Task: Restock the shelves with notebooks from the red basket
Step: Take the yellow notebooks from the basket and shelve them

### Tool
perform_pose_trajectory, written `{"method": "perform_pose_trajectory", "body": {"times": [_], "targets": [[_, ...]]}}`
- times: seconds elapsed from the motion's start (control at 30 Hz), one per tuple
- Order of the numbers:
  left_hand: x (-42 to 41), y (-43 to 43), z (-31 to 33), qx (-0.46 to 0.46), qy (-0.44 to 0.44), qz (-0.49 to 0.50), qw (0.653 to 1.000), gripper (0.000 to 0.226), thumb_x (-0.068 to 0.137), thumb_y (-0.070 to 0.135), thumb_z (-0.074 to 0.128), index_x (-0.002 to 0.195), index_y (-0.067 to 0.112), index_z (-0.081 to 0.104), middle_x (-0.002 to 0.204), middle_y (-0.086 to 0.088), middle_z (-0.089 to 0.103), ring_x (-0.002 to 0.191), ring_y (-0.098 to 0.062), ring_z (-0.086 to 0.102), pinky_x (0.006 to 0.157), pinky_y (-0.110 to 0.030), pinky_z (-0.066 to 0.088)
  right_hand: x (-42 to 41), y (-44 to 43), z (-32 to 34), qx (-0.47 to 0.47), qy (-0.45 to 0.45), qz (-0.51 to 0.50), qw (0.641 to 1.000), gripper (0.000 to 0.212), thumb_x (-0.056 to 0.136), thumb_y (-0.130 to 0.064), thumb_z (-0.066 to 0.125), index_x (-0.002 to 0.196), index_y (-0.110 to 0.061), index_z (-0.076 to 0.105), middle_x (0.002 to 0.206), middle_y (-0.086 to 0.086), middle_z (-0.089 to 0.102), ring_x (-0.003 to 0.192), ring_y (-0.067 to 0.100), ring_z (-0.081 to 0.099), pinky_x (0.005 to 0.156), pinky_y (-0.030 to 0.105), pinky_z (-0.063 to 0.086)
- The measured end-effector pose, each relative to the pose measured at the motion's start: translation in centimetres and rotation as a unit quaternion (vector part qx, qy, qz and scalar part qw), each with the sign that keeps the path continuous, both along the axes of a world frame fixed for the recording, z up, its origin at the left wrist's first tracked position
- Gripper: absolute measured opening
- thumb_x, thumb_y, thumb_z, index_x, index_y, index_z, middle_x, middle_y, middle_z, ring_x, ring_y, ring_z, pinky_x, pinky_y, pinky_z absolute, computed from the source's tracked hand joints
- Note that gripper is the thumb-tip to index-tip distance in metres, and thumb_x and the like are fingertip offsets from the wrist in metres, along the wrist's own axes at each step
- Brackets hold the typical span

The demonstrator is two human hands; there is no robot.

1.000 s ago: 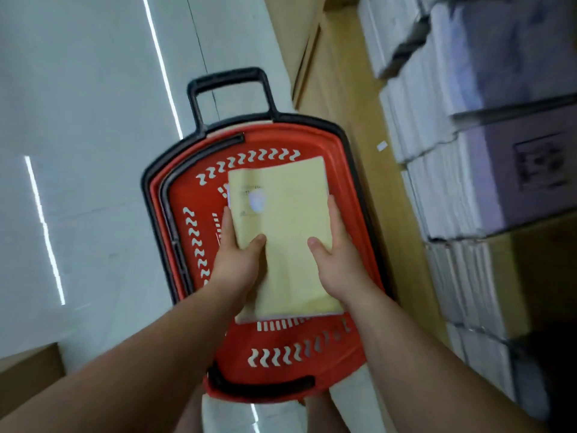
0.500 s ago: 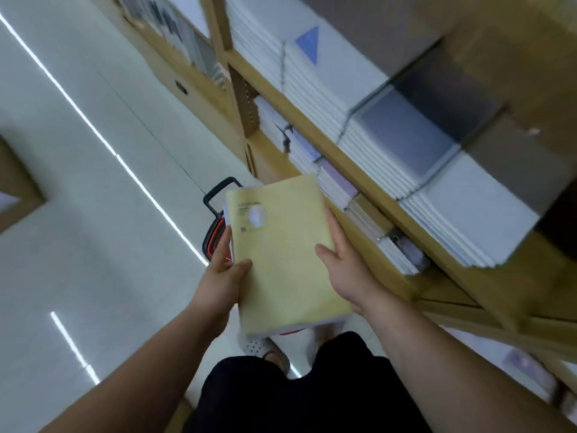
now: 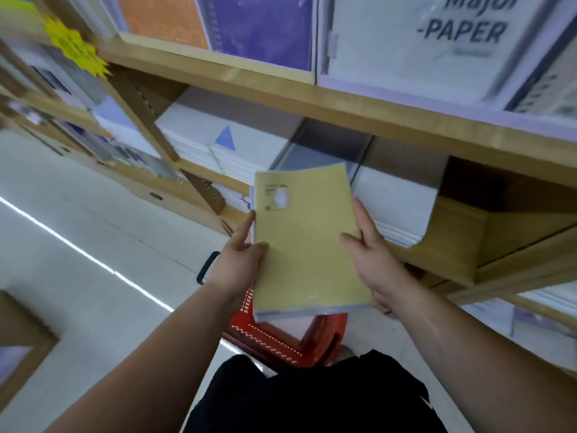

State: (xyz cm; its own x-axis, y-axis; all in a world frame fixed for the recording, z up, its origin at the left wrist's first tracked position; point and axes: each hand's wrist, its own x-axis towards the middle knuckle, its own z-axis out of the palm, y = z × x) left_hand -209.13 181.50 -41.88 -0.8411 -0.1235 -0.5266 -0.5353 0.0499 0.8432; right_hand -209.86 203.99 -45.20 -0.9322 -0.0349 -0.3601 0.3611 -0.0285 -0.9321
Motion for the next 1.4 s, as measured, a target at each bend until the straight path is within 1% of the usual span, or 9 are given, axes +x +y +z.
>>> {"method": "perform_pose_trajectory", "body": {"times": [0.3,0.43,0.6,0.7,0.77,1.0,1.13,1.3,1.4], "targets": [[-10.8,-0.9,-1.1,-0.078,0.059,-0.155,0.983,0.056,0.1,0.014,0.055,0.149,0.039,0.046,0.108,0.002,0.076,0.091,-0.016,0.073,0.087,-0.04,0.061,-4.3,-2.3,-1.1,0.042,0.003,-0.2,0.979,0.06,0.103,-0.015,0.052,0.152,-0.044,0.036,0.111,-0.03,0.06,0.094,-0.001,0.066,0.069,0.017,0.054],[-16.3,-1.5,-0.6,-0.102,0.113,-0.207,0.966,0.053,0.1,0.012,0.053,0.149,0.031,0.047,0.095,0.008,0.071,0.074,-0.007,0.067,0.056,-0.012,0.054,-8.0,-4.4,-1.9,0.032,0.007,-0.285,0.958,0.058,0.098,-0.014,0.055,0.149,-0.039,0.045,0.12,-0.003,0.072,0.097,0.019,0.073,0.08,0.037,0.062],[-20.6,-2.6,-1.7,-0.225,0.222,-0.338,0.887,0.067,0.092,0.016,0.067,0.153,0.031,0.043,0.121,0.003,0.066,0.088,-0.01,0.065,0.064,-0.004,0.044,-14.7,-4.2,-1.9,0.184,-0.016,-0.294,0.938,0.055,0.096,-0.023,0.061,0.149,-0.023,0.045,0.137,0.013,0.062,0.113,0.032,0.065,0.092,0.041,0.056],[-20.8,-3.0,-3.3,-0.382,0.309,-0.438,0.753,0.093,0.081,0.046,0.08,0.158,0.027,0.031,0.149,-0.007,0.049,0.131,-0.026,0.05,0.11,-0.025,0.037,-16.7,-3.4,-2.2,0.252,-0.045,-0.299,0.919,0.056,0.098,-0.025,0.063,0.15,-0.014,0.044,0.148,0.012,0.053,0.13,0.032,0.055,0.104,0.037,0.048],[-20.5,-3.4,-4.8,-0.446,0.321,-0.463,0.695,0.111,0.068,0.062,0.082,0.159,0.032,0.025,0.158,-0.012,0.038,0.144,-0.032,0.035,0.119,-0.04,0.029,-16.9,-3.0,-2.9,0.251,-0.044,-0.3,0.919,0.057,0.098,-0.026,0.064,0.15,-0.015,0.044,0.147,0.011,0.054,0.13,0.031,0.055,0.104,0.036,0.048],[-20.0,-4.1,-7.1,-0.523,0.329,-0.47,0.63,0.1,0.084,0.056,0.072,0.16,0.038,0.011,0.163,-0.012,0.028,0.151,-0.036,0.02,0.123,-0.054,0.015,-13.4,-3.0,-2.9,0.26,-0.009,-0.148,0.954,0.113,0.066,-0.054,0.083,0.159,-0.033,0.022,0.134,-0.009,0.06,0.116,0.017,0.062,0.096,0.036,0.055],[-20.0,-3.8,-7.6,-0.551,0.329,-0.466,0.609,0.095,0.091,0.062,0.059,0.161,0.036,0.0,0.167,-0.014,0.018,0.156,-0.033,0.006,0.124,-0.054,0.002,-12.6,-1.8,-3.3,0.266,0.014,-0.102,0.959,0.101,0.067,-0.033,0.094,0.149,-0.034,0.036,0.124,-0.009,0.066,0.108,0.013,0.066,0.085,0.037,0.06],[-22.6,-2.2,-7.0,-0.586,0.321,-0.456,0.588,0.092,0.093,0.064,0.054,0.161,0.036,-0.002,0.168,-0.011,0.015,0.157,-0.031,0.0,0.123,-0.059,0.001,-16.3,-1.0,-2.6,0.275,0.014,-0.089,0.957,0.126,0.047,-0.063,0.087,0.155,-0.026,0.033,0.142,0.001,0.058,0.126,0.022,0.058,0.104,0.042,0.051],[-24.7,-1.5,-6.5,-0.582,0.312,-0.458,0.595,0.093,0.091,0.062,0.059,0.16,0.04,0.001,0.167,-0.006,0.021,0.157,-0.028,0.002,0.123,-0.06,0.004,-17.9,-0.7,-2.0,0.293,-0.006,-0.075,0.953,0.108,0.078,-0.043,0.085,0.159,-0.012,0.021,0.156,0.011,0.042,0.137,0.028,0.046,0.109,0.036,0.043]]}}
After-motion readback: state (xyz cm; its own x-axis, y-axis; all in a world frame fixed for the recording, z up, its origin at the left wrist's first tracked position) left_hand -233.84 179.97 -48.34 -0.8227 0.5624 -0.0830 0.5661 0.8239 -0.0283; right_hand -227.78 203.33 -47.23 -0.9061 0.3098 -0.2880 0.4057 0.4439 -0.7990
